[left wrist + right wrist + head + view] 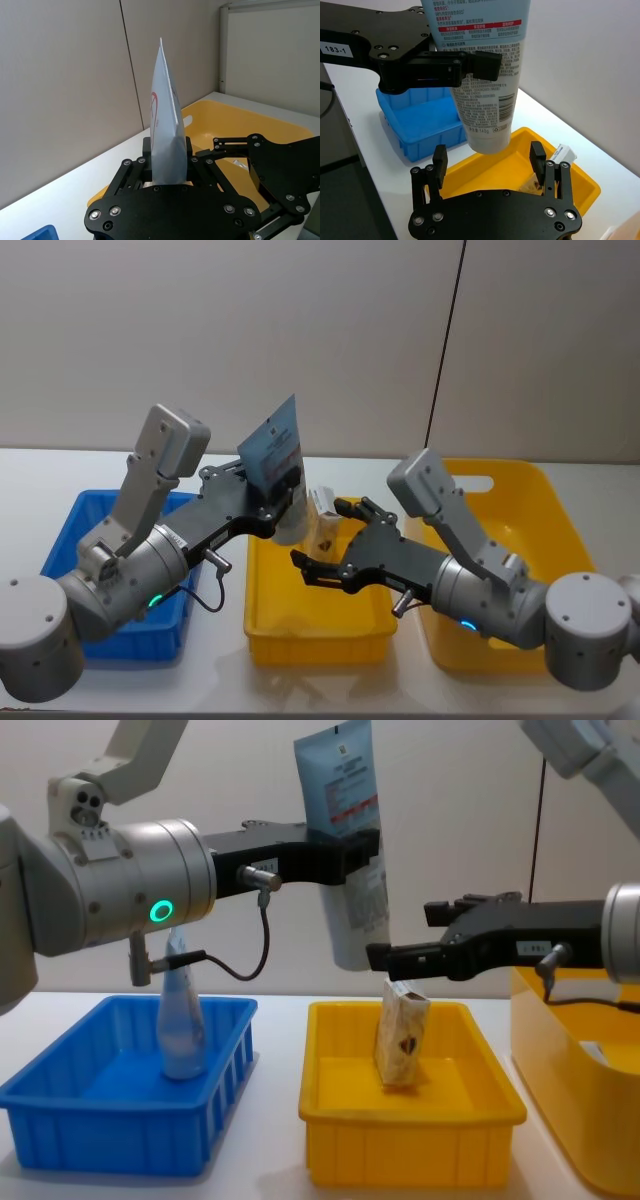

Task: Bimanual collaborative sorting of washing and personal care products

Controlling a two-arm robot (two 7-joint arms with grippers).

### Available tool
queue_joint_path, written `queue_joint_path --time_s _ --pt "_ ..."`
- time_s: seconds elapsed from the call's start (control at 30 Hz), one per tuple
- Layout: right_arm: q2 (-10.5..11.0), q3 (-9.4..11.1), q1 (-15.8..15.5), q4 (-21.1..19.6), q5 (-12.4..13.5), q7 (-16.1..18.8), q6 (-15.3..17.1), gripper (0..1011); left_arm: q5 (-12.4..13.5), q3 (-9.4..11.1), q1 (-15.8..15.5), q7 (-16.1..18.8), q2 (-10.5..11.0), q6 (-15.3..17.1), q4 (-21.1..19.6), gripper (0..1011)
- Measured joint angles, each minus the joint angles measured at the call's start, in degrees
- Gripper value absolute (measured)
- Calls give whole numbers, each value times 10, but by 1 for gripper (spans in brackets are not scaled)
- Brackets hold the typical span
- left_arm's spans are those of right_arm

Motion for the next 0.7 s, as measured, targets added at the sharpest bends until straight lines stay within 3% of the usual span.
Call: queue_joint_path --time_s 0.7 --pt "-18 -30 50 79 -5 12 -61 1002 0 0 0 0 0 0 0 278"
